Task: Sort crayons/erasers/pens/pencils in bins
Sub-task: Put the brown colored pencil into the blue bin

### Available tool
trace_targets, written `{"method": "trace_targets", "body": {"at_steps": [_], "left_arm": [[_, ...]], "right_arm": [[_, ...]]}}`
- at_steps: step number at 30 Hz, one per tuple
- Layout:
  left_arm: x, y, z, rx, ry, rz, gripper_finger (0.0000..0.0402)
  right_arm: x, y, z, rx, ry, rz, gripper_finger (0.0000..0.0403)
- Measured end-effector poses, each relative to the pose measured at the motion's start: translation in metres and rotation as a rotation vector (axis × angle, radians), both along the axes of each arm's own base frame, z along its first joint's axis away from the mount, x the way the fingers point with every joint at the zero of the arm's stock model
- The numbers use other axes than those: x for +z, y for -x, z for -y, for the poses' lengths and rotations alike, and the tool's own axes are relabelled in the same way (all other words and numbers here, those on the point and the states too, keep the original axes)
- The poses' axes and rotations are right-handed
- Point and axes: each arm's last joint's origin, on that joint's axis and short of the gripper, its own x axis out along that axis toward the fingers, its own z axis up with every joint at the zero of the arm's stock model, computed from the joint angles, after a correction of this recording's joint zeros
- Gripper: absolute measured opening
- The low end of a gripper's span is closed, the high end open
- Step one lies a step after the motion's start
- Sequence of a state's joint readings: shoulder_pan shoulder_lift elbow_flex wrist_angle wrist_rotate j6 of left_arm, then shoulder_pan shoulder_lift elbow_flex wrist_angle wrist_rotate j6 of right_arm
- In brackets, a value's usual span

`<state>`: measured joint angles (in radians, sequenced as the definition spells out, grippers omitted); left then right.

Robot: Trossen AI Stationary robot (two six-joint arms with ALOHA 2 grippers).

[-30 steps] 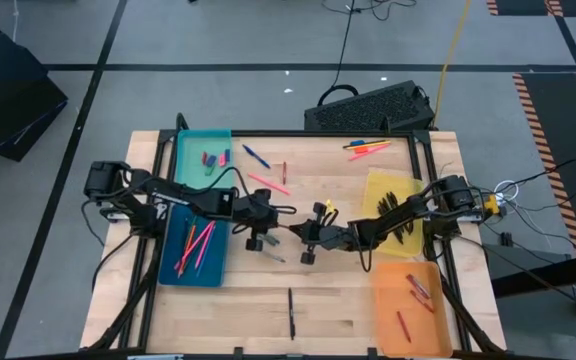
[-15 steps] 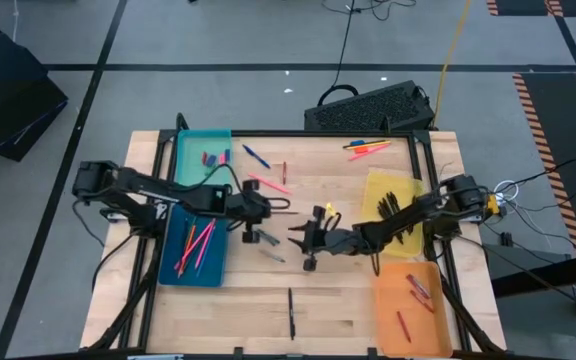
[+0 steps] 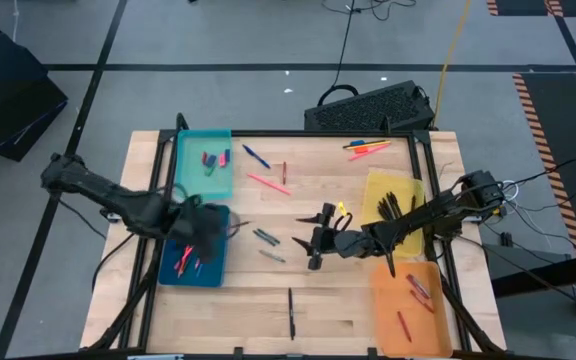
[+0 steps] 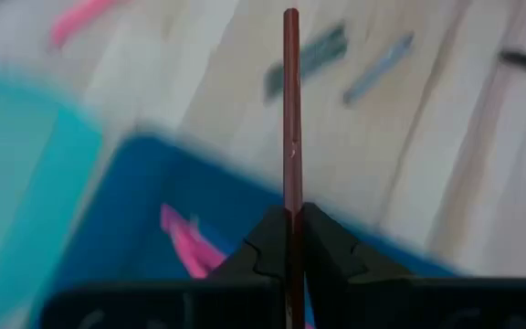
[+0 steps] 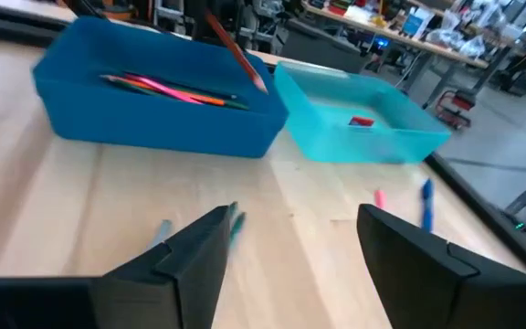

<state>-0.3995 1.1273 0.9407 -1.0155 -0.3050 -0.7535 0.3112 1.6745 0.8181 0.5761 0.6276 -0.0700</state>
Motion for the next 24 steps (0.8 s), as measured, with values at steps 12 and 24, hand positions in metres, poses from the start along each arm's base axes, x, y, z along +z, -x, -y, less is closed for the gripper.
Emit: {"method": "trace_targets", "body": {"at_steps": [12,24], "left_arm": [[-0.052,0.055,0.029,0.414,0.066,-0.169,0.0017],[-0.101,0.064,0.024,0.52,0.139,-0.239,0.0076]], "right_arm": [[-0.012,-0.006,0.015,-0.138,-0.11,-0.082,0.0234],[-0.068,-0.064,0.12,-0.275,-0.201,-0.18,0.0223]]}}
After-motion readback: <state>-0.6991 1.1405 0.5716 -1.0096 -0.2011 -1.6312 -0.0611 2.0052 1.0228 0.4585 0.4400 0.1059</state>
